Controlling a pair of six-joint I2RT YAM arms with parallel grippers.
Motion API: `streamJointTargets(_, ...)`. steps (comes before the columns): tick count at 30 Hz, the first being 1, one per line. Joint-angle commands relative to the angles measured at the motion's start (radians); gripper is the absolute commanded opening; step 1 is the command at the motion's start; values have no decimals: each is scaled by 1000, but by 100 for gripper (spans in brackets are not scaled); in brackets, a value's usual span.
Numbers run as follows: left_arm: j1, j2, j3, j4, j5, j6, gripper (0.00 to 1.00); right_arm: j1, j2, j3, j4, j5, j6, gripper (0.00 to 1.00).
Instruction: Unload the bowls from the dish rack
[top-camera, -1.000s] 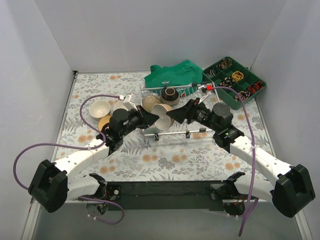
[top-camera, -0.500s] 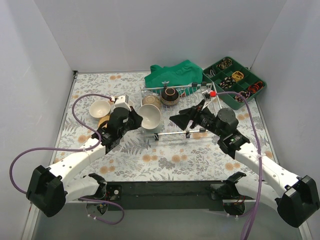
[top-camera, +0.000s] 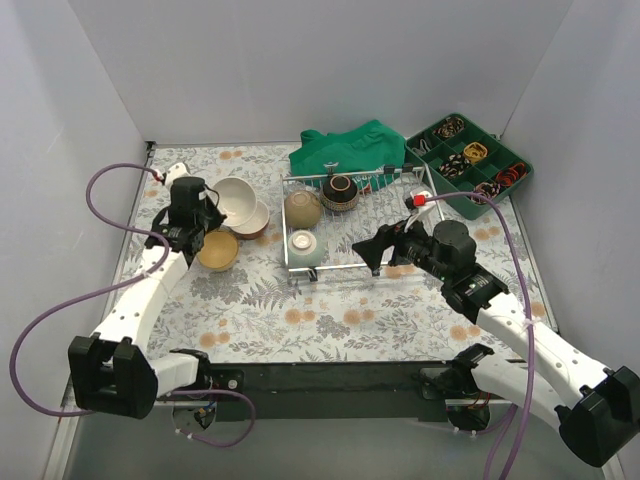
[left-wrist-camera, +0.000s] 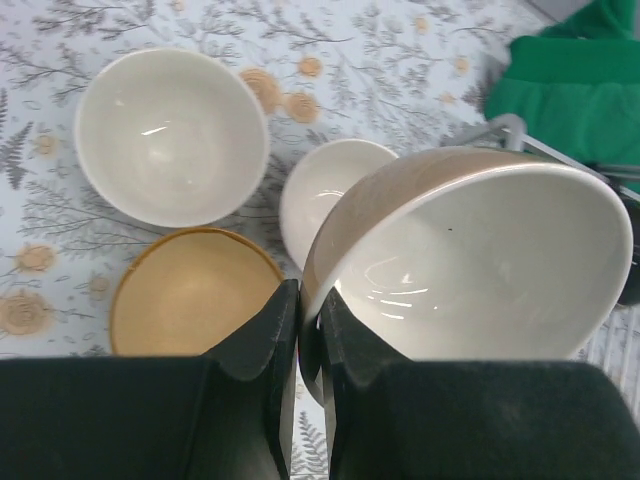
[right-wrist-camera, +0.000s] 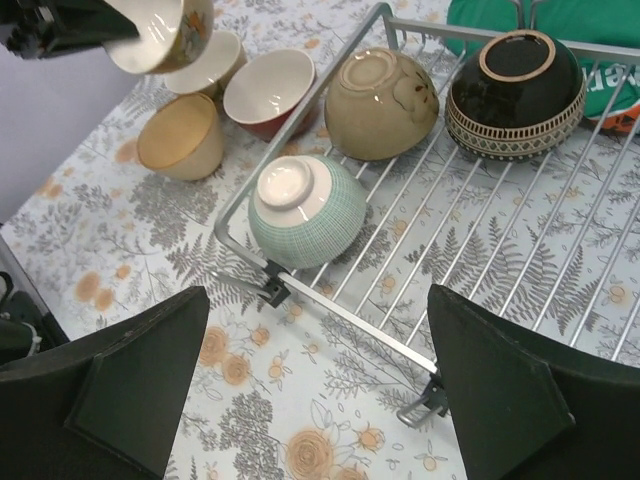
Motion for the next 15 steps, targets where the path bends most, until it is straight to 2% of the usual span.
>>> streamJointTargets(1,117,67,68,-55,36,22,0,-2,-18,-8,-62,31,-102,99)
streamJointTargets(6,273,167,103,-56,92,21,0,-2,-28,-16,-94,19,-147,99)
streamJointTargets(15,361,293,162,-12,150,25,0,-2,-49,-27,-129,3,-211,99)
